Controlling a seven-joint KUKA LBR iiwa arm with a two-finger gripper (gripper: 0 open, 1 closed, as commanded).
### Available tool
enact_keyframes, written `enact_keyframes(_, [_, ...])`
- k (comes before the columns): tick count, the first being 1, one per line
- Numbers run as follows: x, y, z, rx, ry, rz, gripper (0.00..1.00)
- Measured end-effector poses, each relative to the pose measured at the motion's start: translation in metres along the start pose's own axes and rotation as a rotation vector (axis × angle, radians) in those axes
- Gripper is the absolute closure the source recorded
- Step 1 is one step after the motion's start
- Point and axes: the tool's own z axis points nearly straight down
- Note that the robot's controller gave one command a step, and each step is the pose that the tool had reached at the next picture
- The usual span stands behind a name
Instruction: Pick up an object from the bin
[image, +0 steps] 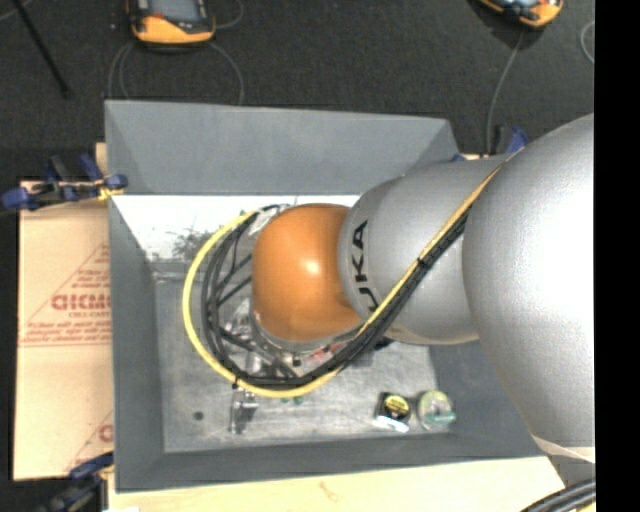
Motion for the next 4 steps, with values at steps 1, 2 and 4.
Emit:
enact_keyframes(1, [-0.055,-0.113,-0.023,0.007,-0.007,-0.063,0.0])
enact_keyframes(2, [-0.098,-0.155,0.047,0.001,-0.036,-0.027,0.0])
enact_keyframes(4, [-0.089,-0.154,0.058,0.0,-0.002,-0.025,0.0])
